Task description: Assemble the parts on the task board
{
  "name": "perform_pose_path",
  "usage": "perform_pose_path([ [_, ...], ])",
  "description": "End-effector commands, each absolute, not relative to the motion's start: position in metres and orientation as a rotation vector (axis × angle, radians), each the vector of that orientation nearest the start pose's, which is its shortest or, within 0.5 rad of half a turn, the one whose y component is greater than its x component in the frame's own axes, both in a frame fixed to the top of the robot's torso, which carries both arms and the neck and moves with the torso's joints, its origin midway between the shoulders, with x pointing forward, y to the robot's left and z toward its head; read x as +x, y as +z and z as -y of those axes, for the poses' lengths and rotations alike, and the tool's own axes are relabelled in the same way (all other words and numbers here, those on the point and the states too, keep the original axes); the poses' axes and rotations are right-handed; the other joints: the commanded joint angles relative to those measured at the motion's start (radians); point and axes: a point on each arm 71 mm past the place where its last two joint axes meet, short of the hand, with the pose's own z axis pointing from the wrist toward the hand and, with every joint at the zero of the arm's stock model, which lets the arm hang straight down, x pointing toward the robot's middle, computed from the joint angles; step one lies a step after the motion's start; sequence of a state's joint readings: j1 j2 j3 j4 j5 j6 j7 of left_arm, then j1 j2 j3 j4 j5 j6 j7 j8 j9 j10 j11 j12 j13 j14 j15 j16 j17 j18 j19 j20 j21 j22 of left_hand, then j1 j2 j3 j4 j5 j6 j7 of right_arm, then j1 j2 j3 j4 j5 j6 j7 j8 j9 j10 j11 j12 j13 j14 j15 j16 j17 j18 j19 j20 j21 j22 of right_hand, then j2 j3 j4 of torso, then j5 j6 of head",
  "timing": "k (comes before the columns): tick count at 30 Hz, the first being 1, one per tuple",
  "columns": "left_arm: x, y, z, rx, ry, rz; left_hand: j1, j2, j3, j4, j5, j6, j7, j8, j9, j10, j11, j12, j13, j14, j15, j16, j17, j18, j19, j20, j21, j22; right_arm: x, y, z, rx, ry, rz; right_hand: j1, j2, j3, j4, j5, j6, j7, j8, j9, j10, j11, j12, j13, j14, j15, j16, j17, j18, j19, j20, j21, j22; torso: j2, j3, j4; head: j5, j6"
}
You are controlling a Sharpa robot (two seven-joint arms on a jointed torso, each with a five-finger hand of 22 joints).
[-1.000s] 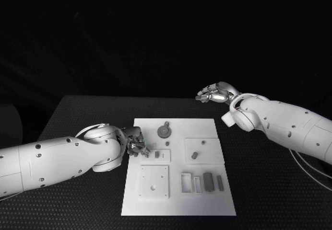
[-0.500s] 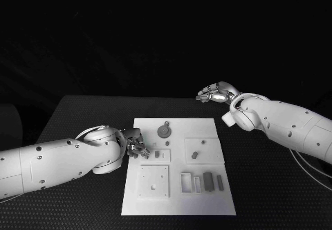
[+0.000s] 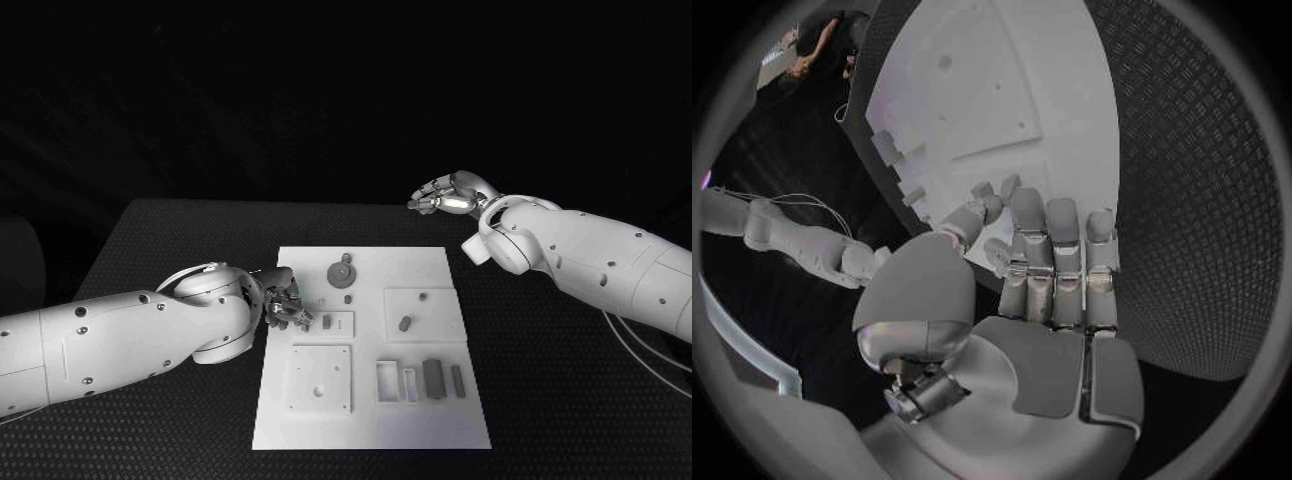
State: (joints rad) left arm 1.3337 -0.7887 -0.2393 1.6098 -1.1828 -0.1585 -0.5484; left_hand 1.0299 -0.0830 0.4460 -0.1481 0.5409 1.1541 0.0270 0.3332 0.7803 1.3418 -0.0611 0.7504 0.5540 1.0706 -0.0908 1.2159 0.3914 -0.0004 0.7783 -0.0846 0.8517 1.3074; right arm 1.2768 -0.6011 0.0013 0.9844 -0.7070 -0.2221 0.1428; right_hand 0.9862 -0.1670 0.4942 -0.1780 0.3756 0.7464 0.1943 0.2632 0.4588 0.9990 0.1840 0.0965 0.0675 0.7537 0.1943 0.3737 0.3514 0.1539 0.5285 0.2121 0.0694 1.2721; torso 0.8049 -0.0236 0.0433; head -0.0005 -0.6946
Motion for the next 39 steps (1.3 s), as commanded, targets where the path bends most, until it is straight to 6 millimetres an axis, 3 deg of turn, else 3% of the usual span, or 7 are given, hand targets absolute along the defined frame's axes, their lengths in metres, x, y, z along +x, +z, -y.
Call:
perform_pose_path([
  [1,0.4642,-0.2132,-0.1773,-0.089,-0.386,-2.082,0.009,-0.002,0.139,-0.137,0.004,0.007,0.001,-0.005,0.0,0.011,-0.018,-0.005,-0.001,0.007,0.003,0.001,-0.001,0.001,0.005,-0.094,0.005,0.017,0.5888,-0.1598,0.2396,0.527,0.969,-1.603,-0.004,0.008,-0.003,0.003,0.004,-0.008,0.017,0.005,-0.001,0.004,0.0,-0.005,0.002,0.001,0.005,-0.005,-0.001,-0.014,-0.001,-0.003,-0.005,0.001,0.0,0.0003,0.0011,0.0,0.0],
  [39,0.4662,-0.2117,-0.1826,-0.089,-0.378,-2.05,0.01,-0.005,0.14,-0.138,0.007,0.01,0.0,-0.007,0.002,0.015,-0.02,-0.008,-0.003,0.012,0.001,-0.001,-0.003,0.001,0.01,-0.096,0.005,0.016,0.5884,-0.161,0.2389,0.527,0.971,-1.606,-0.005,0.008,-0.003,0.003,0.004,-0.008,0.017,0.006,-0.002,0.005,0.0,-0.007,0.002,0.0,0.005,-0.005,-0.001,-0.015,-0.002,-0.003,-0.005,0.002,0.0,0.0012,-0.0005,0.003,-0.001],
])
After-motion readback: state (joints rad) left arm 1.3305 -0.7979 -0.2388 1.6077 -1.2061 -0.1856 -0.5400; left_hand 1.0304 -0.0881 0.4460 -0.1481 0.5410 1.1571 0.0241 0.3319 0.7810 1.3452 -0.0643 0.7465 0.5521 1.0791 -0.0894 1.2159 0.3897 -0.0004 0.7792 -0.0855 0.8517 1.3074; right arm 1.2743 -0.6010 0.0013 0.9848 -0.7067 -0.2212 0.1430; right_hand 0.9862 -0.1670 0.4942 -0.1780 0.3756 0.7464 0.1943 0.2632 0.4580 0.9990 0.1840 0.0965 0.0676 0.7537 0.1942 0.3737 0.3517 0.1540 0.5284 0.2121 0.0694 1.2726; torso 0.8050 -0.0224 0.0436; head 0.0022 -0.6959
